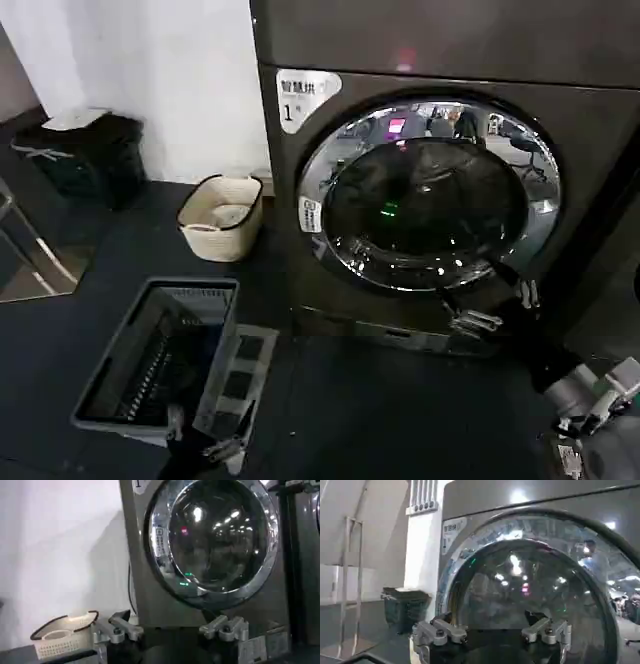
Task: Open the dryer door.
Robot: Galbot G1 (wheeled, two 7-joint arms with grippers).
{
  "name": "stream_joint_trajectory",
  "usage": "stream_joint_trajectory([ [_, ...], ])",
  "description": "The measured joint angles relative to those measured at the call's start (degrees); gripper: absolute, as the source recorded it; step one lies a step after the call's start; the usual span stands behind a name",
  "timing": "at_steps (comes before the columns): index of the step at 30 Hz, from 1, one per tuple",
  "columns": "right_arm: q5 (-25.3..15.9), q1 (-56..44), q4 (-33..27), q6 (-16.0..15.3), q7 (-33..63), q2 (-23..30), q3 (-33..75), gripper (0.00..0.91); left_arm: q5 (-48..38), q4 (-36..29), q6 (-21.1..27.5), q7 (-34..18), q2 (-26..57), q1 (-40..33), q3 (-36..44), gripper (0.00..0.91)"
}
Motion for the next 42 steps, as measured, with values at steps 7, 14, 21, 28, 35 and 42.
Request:
stream_joint_trajectory([
  [7,2.06,6.91,-9.12,3.13,0.72,-6.19,-7.36,0.907,0.45,-0.89,2.17,0.46,0.37,-0.29,0.12,0.907],
  [14,0.19,16.87,-17.45,3.48,3.79,-8.36,-17.03,0.907,0.55,-1.54,4.25,0.51,0.34,-0.69,0.16,0.907],
  [21,-3.05,25.17,-25.23,5.52,5.57,-7.59,-25.87,0.907,0.34,-2.08,5.35,0.14,-0.11,-1.03,0.62,0.907],
  [28,-3.87,32.07,-32.87,6.63,6.6,-5.73,-32.59,0.907,0.79,-2.19,6.92,-0.26,-0.11,-1.17,0.7,0.907],
  [35,-5.08,36.65,-36.59,6.84,8.39,-3.71,-36.94,0.907,1.9,-2.58,9.41,-0.09,-0.56,-0.98,0.86,0.907],
  [42,-5.5,39.32,-38.18,6.69,9.84,-2.05,-39.78,0.907,3.25,-3.1,11.43,0.03,-1.17,-0.75,1.03,0.907],
])
